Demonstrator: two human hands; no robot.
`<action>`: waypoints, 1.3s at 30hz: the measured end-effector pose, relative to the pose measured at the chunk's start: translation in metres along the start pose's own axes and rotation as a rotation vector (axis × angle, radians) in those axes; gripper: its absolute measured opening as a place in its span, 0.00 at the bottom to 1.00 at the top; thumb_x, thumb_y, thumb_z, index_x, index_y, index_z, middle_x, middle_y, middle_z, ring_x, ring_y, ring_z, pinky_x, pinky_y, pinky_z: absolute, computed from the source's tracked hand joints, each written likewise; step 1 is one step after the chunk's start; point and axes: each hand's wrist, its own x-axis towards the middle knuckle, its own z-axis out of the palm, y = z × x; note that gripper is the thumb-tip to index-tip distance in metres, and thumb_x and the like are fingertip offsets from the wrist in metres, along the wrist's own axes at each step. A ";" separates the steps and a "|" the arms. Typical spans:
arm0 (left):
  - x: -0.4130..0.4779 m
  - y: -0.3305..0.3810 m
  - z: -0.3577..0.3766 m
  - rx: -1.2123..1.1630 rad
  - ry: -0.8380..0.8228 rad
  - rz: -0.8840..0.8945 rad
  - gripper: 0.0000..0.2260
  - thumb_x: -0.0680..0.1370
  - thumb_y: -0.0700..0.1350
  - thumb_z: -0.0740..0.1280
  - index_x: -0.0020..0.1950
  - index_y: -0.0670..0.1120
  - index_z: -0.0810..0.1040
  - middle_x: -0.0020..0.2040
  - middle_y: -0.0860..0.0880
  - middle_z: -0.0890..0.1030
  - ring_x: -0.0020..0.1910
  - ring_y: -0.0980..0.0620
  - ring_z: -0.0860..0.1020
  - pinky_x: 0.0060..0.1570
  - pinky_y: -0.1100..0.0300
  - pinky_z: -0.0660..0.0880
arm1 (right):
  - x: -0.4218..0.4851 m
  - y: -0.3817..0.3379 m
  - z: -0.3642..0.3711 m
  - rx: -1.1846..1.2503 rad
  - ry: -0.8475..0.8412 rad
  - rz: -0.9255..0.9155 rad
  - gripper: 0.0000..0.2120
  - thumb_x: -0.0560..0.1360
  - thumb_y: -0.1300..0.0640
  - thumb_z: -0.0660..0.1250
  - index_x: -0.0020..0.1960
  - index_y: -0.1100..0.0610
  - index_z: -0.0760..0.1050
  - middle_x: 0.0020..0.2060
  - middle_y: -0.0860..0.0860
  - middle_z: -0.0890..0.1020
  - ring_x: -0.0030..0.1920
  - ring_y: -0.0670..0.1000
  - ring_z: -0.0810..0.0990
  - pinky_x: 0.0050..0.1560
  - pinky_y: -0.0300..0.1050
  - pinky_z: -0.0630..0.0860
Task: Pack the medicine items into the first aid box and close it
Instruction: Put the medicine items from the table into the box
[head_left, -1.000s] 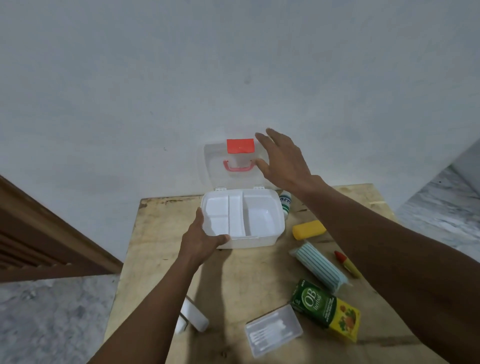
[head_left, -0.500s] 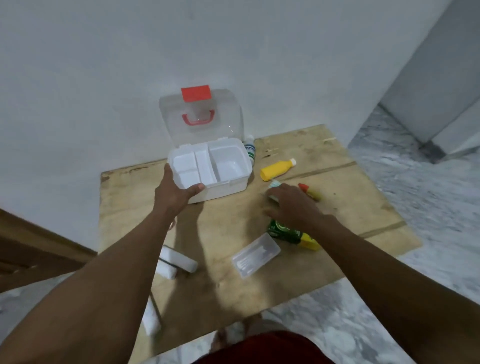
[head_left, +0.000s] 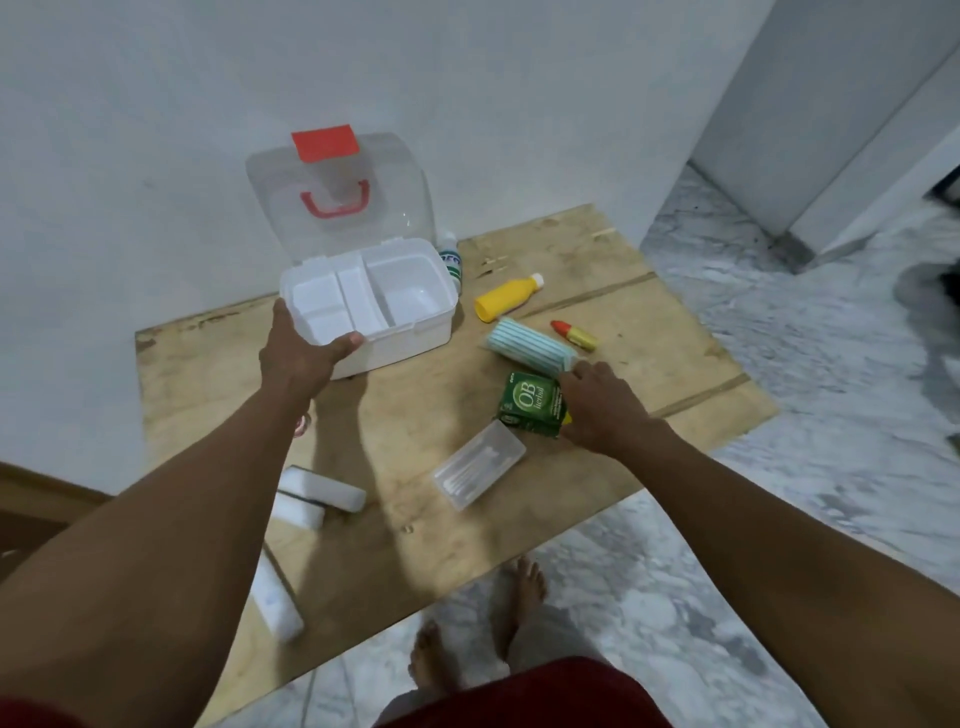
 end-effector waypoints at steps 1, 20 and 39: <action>0.001 0.000 0.000 0.001 -0.002 -0.004 0.44 0.68 0.57 0.77 0.78 0.48 0.59 0.74 0.45 0.70 0.72 0.41 0.67 0.69 0.46 0.67 | 0.001 0.000 -0.001 0.006 -0.003 0.000 0.28 0.74 0.52 0.72 0.69 0.59 0.68 0.67 0.60 0.71 0.66 0.61 0.69 0.59 0.56 0.74; -0.002 0.009 -0.008 -0.057 -0.066 0.059 0.47 0.62 0.60 0.80 0.74 0.51 0.61 0.70 0.52 0.71 0.66 0.49 0.71 0.65 0.48 0.71 | 0.086 -0.049 -0.137 0.327 0.170 -0.205 0.28 0.70 0.51 0.72 0.67 0.51 0.67 0.47 0.56 0.67 0.53 0.65 0.76 0.53 0.52 0.73; 0.018 0.002 -0.010 -0.271 -0.125 0.295 0.45 0.62 0.45 0.83 0.71 0.53 0.62 0.63 0.57 0.73 0.61 0.64 0.73 0.49 0.75 0.74 | 0.154 -0.144 -0.129 -0.026 0.090 -0.200 0.24 0.76 0.57 0.68 0.68 0.65 0.65 0.62 0.59 0.71 0.62 0.60 0.71 0.62 0.51 0.70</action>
